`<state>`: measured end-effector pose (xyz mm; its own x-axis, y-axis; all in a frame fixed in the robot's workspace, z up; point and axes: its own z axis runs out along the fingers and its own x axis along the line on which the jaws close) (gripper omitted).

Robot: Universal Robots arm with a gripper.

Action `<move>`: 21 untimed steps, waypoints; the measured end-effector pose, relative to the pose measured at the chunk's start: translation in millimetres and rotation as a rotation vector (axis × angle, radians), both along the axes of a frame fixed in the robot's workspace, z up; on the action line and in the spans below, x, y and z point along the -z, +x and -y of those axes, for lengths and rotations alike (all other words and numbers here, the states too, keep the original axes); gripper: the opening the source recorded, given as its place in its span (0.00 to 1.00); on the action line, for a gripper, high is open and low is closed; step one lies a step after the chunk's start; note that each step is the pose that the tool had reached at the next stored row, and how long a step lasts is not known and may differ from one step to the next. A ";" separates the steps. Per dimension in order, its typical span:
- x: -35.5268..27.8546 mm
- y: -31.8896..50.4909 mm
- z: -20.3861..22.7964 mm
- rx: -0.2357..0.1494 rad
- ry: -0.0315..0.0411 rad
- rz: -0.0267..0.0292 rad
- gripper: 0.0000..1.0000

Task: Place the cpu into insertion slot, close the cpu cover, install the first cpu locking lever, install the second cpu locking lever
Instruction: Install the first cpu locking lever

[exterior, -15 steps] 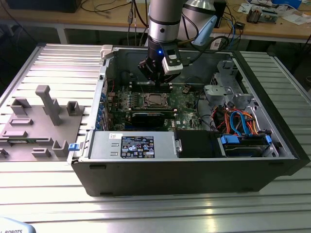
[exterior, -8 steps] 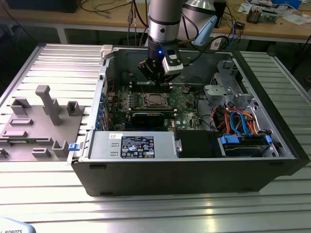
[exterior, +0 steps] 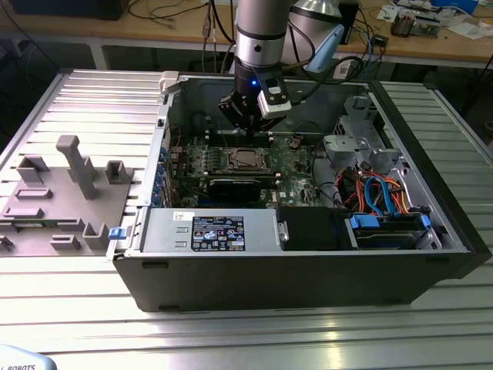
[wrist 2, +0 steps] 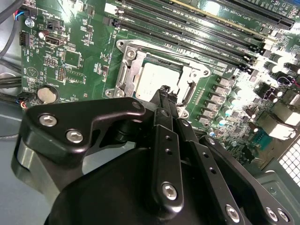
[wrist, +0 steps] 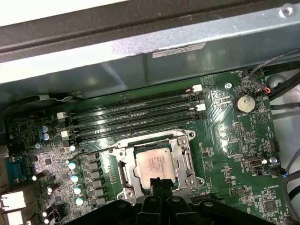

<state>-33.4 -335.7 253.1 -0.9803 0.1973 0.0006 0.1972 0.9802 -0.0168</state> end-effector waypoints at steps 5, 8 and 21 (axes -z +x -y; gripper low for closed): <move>0.0 0.0 0.0 -0.007 0.0000 0.0000 0.11; 0.0 0.0 0.0 -0.010 0.0000 0.0000 0.11; 0.0 0.0 0.0 -0.024 0.0000 0.0000 0.11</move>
